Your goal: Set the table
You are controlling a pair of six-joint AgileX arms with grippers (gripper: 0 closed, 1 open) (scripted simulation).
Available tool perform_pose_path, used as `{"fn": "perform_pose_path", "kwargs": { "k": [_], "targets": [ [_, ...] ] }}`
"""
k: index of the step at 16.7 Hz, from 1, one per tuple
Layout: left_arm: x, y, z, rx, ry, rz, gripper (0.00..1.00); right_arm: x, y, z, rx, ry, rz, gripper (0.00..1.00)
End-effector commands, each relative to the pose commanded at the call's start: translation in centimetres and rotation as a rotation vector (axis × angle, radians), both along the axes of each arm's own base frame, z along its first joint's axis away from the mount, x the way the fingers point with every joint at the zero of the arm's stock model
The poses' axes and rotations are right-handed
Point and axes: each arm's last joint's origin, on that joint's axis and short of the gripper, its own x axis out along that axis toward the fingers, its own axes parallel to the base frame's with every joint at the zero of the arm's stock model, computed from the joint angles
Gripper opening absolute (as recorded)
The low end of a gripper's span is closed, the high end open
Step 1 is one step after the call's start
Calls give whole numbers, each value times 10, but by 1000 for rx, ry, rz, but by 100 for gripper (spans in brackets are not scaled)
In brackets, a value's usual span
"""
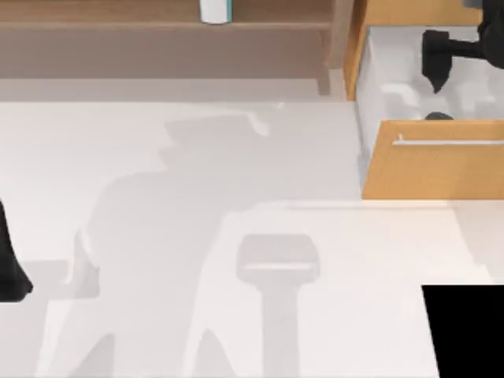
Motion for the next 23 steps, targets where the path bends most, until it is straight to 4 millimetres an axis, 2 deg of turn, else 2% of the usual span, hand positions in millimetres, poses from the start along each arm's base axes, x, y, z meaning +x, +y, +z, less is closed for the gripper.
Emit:
{"fn": "perform_pose_path", "kwargs": {
  "k": [3,6,13,14,16,20,23],
  "targets": [
    [0,0,0,0,0,0,100,24,8,-37,-12,111,-9,100],
    [0,0,0,0,0,0,100,37,12,-57,-19,163,-17,100],
    [0,0,0,0,0,0,100,39,9,-61,-19,172,-24,100],
    [0,0,0,0,0,0,100,37,10,-57,-20,175,-22,100],
    [0,0,0,0,0,0,100,28,12,-38,-22,176,-21,100],
    [0,0,0,0,0,0,100,-6,27,26,-18,150,-21,100],
    [0,0,0,0,0,0,100,-34,40,57,-19,162,-20,100]
  ]
}}
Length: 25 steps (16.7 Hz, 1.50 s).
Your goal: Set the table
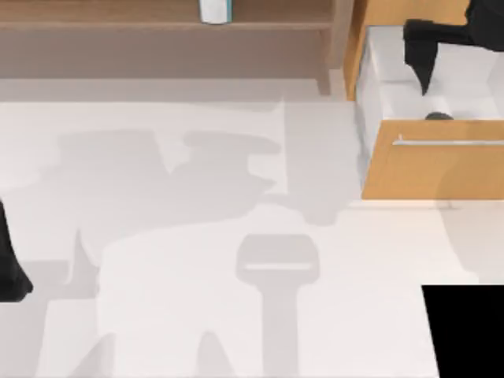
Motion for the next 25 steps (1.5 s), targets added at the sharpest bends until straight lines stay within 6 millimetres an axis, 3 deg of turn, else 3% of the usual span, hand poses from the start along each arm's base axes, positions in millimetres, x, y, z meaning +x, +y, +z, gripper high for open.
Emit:
{"fn": "perform_pose_path", "kwargs": {
  "k": [3,6,8,13,15,19,25],
  "targets": [
    [0,0,0,0,0,0,100,-10,3,7,-2,10,0,100],
    [0,0,0,0,0,0,100,7,-5,-7,1,-9,0,100],
    [0,0,0,0,0,0,100,28,-15,-32,1,-20,-1,100],
    [0,0,0,0,0,0,100,71,-28,-133,-3,12,2,100],
    [0,0,0,0,0,0,100,76,-28,-147,-1,10,2,100],
    [0,0,0,0,0,0,100,76,-28,-147,-1,10,2,100],
    [0,0,0,0,0,0,100,76,-28,-147,-1,10,2,55]
  ]
}}
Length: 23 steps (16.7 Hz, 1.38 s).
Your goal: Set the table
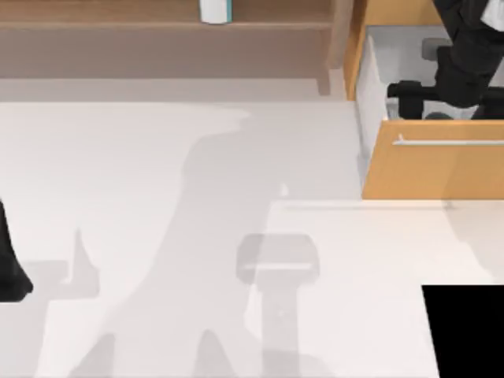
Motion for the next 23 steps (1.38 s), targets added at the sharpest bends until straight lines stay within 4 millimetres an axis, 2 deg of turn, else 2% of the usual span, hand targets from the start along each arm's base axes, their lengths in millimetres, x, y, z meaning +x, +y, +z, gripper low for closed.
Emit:
{"fn": "perform_pose_path", "kwargs": {
  "k": [7,17,23],
  "targets": [
    [0,0,0,0,0,0,100,0,0,0,0,0,0,2],
    [0,0,0,0,0,0,100,0,2,0,1,0,2,0],
    [0,0,0,0,0,0,100,-15,0,37,-3,-45,14,0]
  ]
}}
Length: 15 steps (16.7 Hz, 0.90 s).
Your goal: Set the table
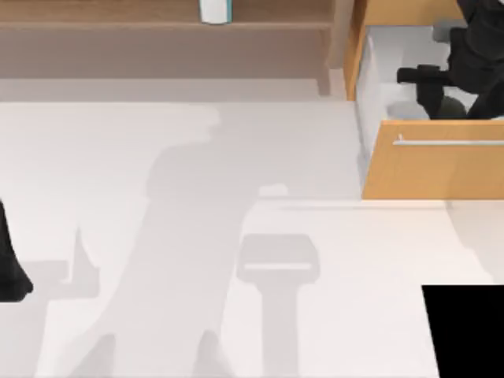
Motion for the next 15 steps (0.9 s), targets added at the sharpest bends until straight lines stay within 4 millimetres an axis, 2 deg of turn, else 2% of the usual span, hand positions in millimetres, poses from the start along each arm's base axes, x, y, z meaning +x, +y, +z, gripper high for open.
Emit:
{"fn": "perform_pose_path", "kwargs": {
  "k": [5,9,12,15],
  "targets": [
    [0,0,0,0,0,0,100,-27,2,64,20,-169,23,0],
    [0,0,0,0,0,0,100,-62,8,109,47,-307,52,0],
    [0,0,0,0,0,0,100,-94,13,122,64,-351,79,0],
    [0,0,0,0,0,0,100,-127,17,118,75,-349,104,0]
  ]
}}
